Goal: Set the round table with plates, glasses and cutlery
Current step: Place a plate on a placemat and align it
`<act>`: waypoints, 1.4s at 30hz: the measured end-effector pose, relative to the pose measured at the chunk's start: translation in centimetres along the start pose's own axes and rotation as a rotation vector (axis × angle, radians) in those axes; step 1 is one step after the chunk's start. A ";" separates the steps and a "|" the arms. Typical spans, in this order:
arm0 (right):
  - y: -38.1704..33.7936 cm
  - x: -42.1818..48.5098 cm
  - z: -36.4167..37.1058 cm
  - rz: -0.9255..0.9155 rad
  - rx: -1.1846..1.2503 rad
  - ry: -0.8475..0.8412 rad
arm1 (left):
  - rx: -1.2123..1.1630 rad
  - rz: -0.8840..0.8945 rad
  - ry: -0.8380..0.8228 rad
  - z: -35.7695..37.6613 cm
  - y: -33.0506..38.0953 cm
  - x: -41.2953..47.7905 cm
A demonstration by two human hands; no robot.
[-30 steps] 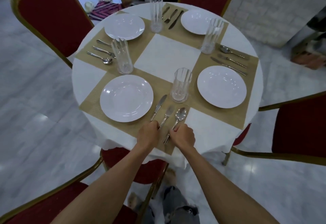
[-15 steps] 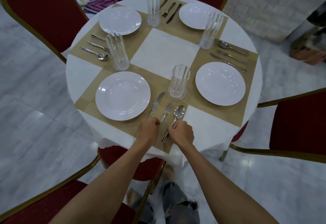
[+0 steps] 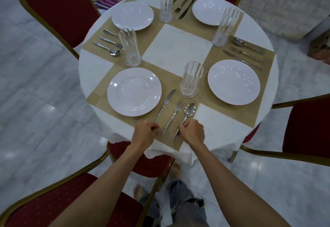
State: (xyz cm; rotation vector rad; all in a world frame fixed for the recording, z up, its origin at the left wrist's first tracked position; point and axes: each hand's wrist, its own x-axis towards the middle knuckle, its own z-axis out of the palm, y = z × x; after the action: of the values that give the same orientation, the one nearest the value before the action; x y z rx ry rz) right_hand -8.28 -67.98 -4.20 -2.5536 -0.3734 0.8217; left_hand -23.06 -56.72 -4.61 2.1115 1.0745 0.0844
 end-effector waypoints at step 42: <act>0.8 -1.0 1.6 -0.197 -0.017 0.078 | 0.052 -0.005 0.054 3.2 1.8 -1.0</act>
State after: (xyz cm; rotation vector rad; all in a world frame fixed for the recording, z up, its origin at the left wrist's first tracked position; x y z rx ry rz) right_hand -9.94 -68.60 -5.25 -2.5061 -0.5981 0.6466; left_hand -21.30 -59.95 -5.44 2.1642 1.1247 0.1120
